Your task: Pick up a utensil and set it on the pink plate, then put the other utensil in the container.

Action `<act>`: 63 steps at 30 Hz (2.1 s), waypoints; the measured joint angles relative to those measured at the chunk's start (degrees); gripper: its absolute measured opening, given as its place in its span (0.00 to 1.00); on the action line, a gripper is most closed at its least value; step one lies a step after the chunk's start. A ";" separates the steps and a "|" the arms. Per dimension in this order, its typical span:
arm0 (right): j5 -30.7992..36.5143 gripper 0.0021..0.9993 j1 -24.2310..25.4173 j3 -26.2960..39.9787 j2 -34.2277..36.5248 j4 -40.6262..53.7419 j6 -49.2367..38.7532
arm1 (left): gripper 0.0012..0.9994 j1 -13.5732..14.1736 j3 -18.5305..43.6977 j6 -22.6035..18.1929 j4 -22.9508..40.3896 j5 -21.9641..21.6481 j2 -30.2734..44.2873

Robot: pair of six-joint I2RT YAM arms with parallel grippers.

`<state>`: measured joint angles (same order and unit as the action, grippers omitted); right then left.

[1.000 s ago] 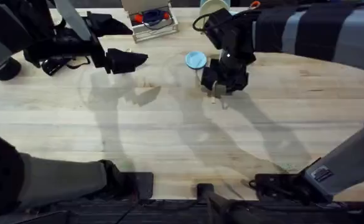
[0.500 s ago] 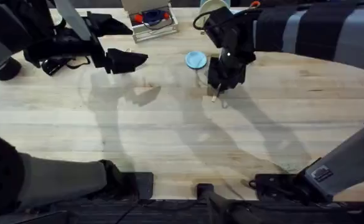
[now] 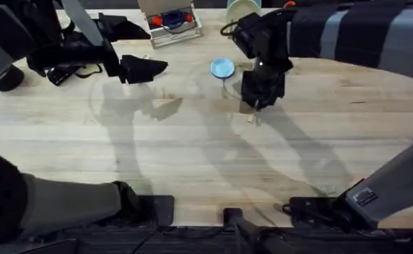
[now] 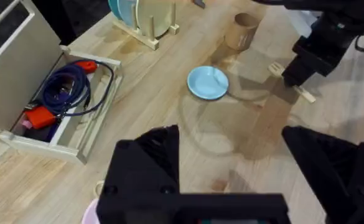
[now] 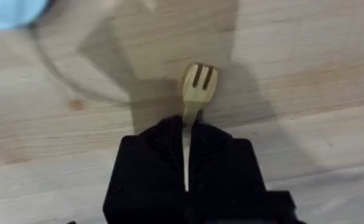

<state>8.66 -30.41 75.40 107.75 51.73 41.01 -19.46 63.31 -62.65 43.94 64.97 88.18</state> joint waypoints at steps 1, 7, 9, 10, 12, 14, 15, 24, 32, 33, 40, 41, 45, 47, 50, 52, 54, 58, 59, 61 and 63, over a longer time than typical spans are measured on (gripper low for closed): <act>0.42 0.03 0.00 -0.17 -0.29 0.24 -0.45 | 0.99 0.00 0.00 0.00 0.00 0.00 0.00; 3.88 0.03 0.00 -0.53 -8.18 0.87 -3.62 | 0.99 0.00 0.00 0.00 0.00 -0.02 0.00; 5.22 0.03 0.00 -0.53 -11.88 1.06 -4.69 | 0.99 0.00 0.00 0.00 0.02 -0.01 0.00; 5.96 0.03 0.00 -0.53 -13.77 1.13 -5.38 | 0.99 0.00 0.00 0.00 0.02 -0.02 0.00; 7.54 0.03 0.01 -0.53 -17.44 1.14 -6.89 | 0.99 0.00 0.00 0.00 0.02 -0.02 0.00; 8.85 0.03 0.26 -0.53 -20.73 1.15 -8.54 | 0.99 0.00 0.00 0.00 0.00 0.00 0.00; 9.31 0.03 0.46 -0.53 -22.12 1.15 -9.49 | 0.99 0.00 0.00 0.00 0.02 -0.01 0.00; 10.12 0.03 6.61 -0.53 -31.90 -2.75 -24.45 | 0.99 0.00 0.00 0.00 0.00 -0.02 0.00; -3.25 0.03 14.89 -0.53 -36.54 -8.78 -47.24 | 0.99 0.00 0.00 0.00 0.01 -0.02 0.00; -5.55 0.03 16.01 -0.53 -36.69 -8.91 -49.64 | 0.99 0.00 0.00 0.00 0.02 -0.02 0.00; -25.53 0.03 26.71 -0.53 -36.77 -9.28 -64.38 | 0.99 0.00 0.00 0.00 0.02 -0.02 0.00; -29.06 0.03 28.61 -0.53 -36.77 -9.29 -66.27 | 0.99 0.00 0.00 0.00 0.02 -0.02 0.00; -42.34 0.03 36.07 -0.53 -36.76 -9.32 -73.13 | 0.99 0.00 0.00 0.00 0.01 -0.02 0.00; -48.17 0.03 39.48 -0.53 -36.75 -9.58 -75.78 | 0.99 0.00 0.00 0.00 0.00 -0.02 0.00; -56.68 0.03 44.29 -0.53 -36.45 -9.78 -79.52 | 0.99 0.00 0.00 0.00 0.00 -0.02 0.00; -61.68 0.03 46.43 -0.53 -35.68 -9.81 -82.10 | 0.99 0.00 0.00 0.00 0.00 -0.02 0.00; -66.62 0.03 48.01 -0.53 -34.43 -9.82 -85.19 | 0.99 0.00 0.00 0.00 0.00 0.00 0.00; -75.65 0.03 49.78 -0.53 -31.36 -9.87 -91.55 | 0.99 0.00 0.00 0.00 0.00 -0.01 0.00; -77.72 0.03 49.94 -0.53 -30.51 -9.91 -93.09 | 0.99 0.00 0.00 0.00 0.00 -0.02 0.00; -82.02 0.03 50.07 -0.53 -28.54 -9.95 -96.23 | 0.99 0.00 0.00 0.00 0.00 -0.01 0.00; -85.71 0.03 50.08 -0.53 -26.47 -9.99 -98.91 | 0.99 0.00 0.00 0.00 0.00 0.00 0.00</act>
<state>-77.06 19.67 74.87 81.27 41.74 -57.90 -19.46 63.31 -62.65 43.94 64.96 88.18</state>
